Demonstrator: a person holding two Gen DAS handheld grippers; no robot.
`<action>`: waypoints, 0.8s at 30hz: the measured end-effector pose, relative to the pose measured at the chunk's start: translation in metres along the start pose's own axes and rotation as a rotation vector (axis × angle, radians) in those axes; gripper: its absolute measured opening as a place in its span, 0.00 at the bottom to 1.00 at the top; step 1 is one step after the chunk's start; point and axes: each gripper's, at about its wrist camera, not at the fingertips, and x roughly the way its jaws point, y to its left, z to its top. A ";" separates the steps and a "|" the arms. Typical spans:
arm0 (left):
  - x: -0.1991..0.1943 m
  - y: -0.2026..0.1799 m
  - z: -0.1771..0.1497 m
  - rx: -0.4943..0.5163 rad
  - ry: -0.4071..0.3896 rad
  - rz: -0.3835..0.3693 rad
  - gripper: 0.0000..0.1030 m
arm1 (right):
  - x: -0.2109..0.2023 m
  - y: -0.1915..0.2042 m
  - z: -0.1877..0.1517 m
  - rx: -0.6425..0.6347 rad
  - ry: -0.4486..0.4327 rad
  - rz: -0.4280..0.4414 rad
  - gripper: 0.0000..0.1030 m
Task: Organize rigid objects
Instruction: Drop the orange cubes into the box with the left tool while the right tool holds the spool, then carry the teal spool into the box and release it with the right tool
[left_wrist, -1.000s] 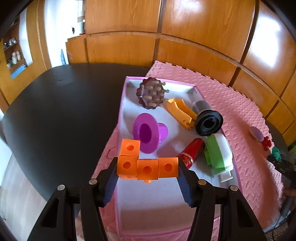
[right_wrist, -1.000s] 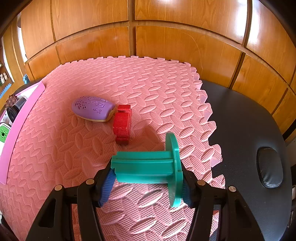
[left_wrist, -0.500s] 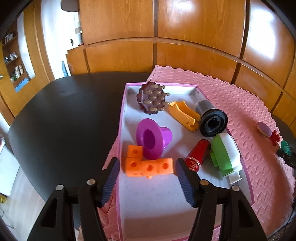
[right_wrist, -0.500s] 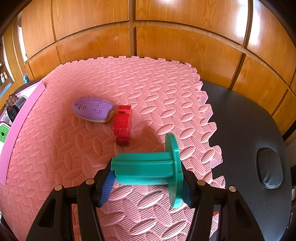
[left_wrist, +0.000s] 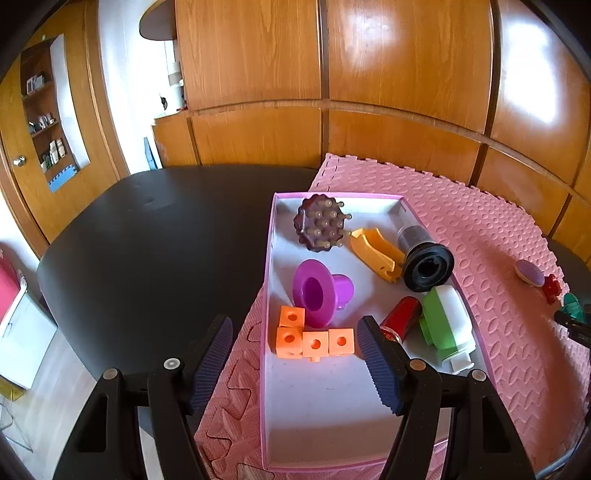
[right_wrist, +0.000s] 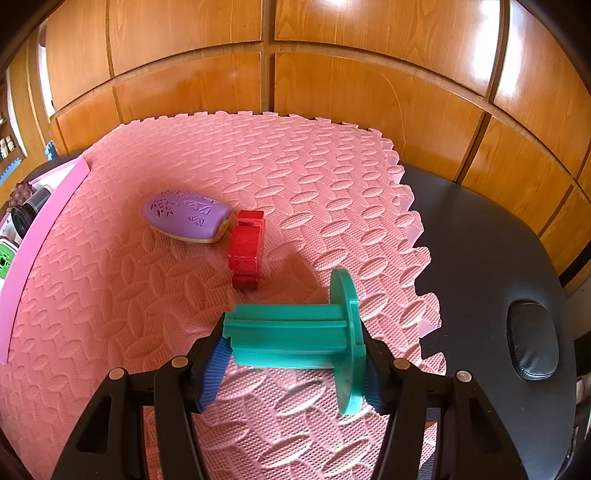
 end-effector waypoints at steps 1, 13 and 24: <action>-0.001 0.000 0.000 0.001 -0.003 0.000 0.69 | 0.000 0.000 0.000 0.001 0.000 0.000 0.59; -0.004 0.008 -0.003 -0.023 0.007 0.004 0.69 | 0.001 0.004 0.006 0.013 0.038 -0.040 0.58; 0.000 0.028 -0.006 -0.077 0.012 0.015 0.69 | -0.042 0.057 0.021 0.028 -0.039 0.116 0.58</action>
